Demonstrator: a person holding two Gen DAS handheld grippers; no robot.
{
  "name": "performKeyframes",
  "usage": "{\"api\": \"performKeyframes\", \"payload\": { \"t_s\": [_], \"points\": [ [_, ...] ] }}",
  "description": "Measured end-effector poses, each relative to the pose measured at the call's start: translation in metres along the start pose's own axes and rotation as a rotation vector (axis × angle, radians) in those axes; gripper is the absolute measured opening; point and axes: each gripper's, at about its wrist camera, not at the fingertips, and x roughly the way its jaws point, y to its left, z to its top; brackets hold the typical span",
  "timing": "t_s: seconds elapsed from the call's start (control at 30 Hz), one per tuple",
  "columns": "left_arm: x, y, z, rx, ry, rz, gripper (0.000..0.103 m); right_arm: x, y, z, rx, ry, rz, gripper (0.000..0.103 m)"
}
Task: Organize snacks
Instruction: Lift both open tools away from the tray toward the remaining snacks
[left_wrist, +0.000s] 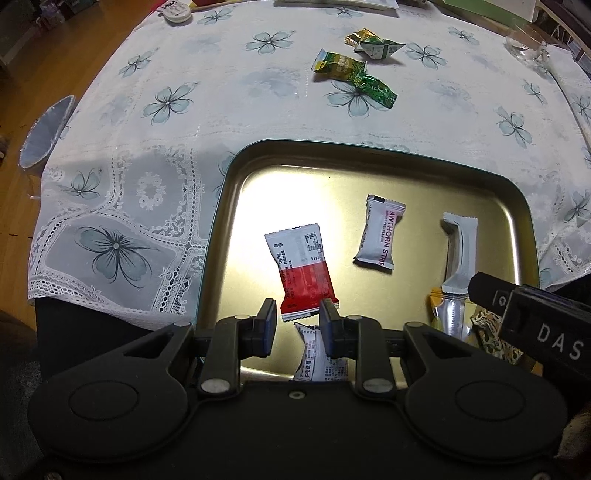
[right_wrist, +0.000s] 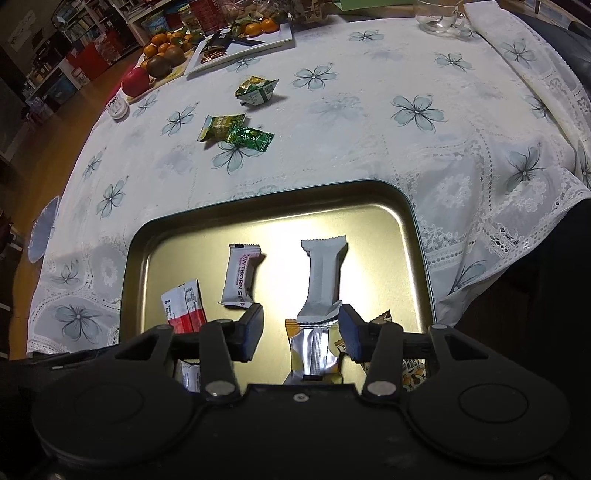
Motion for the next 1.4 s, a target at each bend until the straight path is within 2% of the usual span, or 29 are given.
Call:
{"api": "performKeyframes", "payload": {
  "t_s": [0.23,0.43,0.7,0.83,1.03,1.3,1.4],
  "points": [
    [-0.001,0.003,-0.002,-0.011,0.003,0.009,0.036,0.001,0.003,-0.005,-0.031,0.026,-0.003,0.058],
    [-0.010,0.003,-0.004,0.005,-0.049,0.019,0.036,-0.002,0.004,-0.008,-0.050,0.023,-0.008,0.061],
    [-0.020,0.001,0.000,0.041,-0.125,0.076,0.037,-0.002,0.005,-0.006,-0.064,0.031,-0.017,0.069],
    [-0.015,0.002,0.008,0.048,-0.094,0.074,0.038,0.001,0.006,-0.004,-0.073,0.041,-0.005,0.069],
    [-0.007,0.011,0.022,0.028,-0.021,0.003,0.038,0.004,0.014,0.002,-0.115,0.048,-0.015,0.069],
    [0.008,0.030,0.051,0.002,0.063,-0.045,0.038,0.021,0.018,0.023,-0.152,0.096,-0.023,0.069],
    [0.012,0.037,0.064,-0.013,0.067,-0.048,0.038,0.027,0.020,0.035,-0.171,0.104,-0.026,0.069]
  ]
}}
